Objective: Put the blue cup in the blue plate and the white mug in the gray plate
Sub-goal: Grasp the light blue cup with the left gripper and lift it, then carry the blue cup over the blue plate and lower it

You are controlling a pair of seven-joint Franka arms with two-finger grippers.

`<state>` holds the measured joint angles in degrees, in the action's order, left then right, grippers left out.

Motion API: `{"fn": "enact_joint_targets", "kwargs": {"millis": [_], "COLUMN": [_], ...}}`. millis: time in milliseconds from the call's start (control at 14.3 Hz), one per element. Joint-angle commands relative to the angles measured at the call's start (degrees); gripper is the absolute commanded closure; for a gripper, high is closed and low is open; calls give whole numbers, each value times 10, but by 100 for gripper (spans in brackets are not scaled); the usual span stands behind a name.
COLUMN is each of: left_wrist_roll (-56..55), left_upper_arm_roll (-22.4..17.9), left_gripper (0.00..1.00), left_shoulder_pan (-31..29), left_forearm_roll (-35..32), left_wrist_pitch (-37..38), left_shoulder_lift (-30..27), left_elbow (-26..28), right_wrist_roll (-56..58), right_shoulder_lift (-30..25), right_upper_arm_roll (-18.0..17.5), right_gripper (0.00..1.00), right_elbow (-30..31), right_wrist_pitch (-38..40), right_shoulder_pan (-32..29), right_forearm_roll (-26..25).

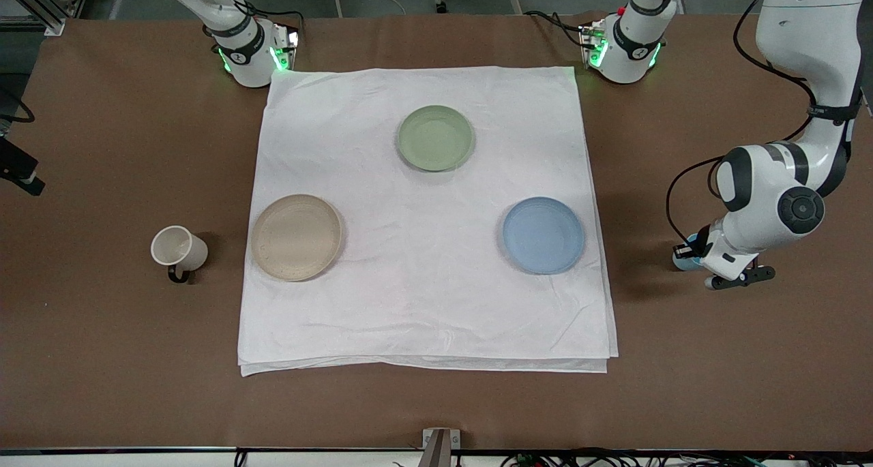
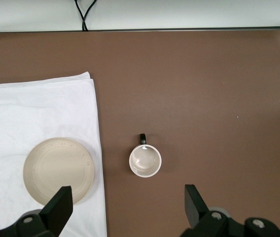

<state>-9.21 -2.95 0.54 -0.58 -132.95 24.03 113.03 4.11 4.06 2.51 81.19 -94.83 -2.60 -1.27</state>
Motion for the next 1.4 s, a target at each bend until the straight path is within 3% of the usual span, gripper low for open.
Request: {"fn": "enact_joint_targets", "kwargs": {"millis": [0,210,490,770,1049,1189,1259,1329], "left_wrist_roll": [-46,-148,-301,-381,-387,-388,-388,-386], "left_upper_arm_roll": [11,40,114,116,116,116,116,116], "left_gripper": [100,100,100,100,100,99,97,80], "left_shoulder_pan": [20,74,123,193,213,217,217,216], "left_forearm_roll": [-11,-11,-11,-11,-11,-12,-12,-17], "left_wrist_pitch": [82,121,103,34,3,-6,-6,-6], "left_shoulder_lift": [-69,-104,-87,-42,-12,-4,-4,-3], "left_elbow": [2,3,2,4,5,5,4,2], "right_wrist_roll": [-5,-5,-4,-5,-4,0,3,2], "right_shoulder_lift": [-8,-12,-12,-12,-11,-11,-8,-7], "right_upper_arm_roll": [5,28,29,26,26,26,26,26], "right_gripper": [0,0,0,0,0,0,0,0], "right_elbow": [4,4,4,16,48,52,48,46], "right_wrist_pitch": [7,7,28,59,2,10,14,13], "right_shoulder_pan": [6,28,27,28,32,33,33,34], "right_forearm_roll": [0,2,8,8,7,7,7,7]}}
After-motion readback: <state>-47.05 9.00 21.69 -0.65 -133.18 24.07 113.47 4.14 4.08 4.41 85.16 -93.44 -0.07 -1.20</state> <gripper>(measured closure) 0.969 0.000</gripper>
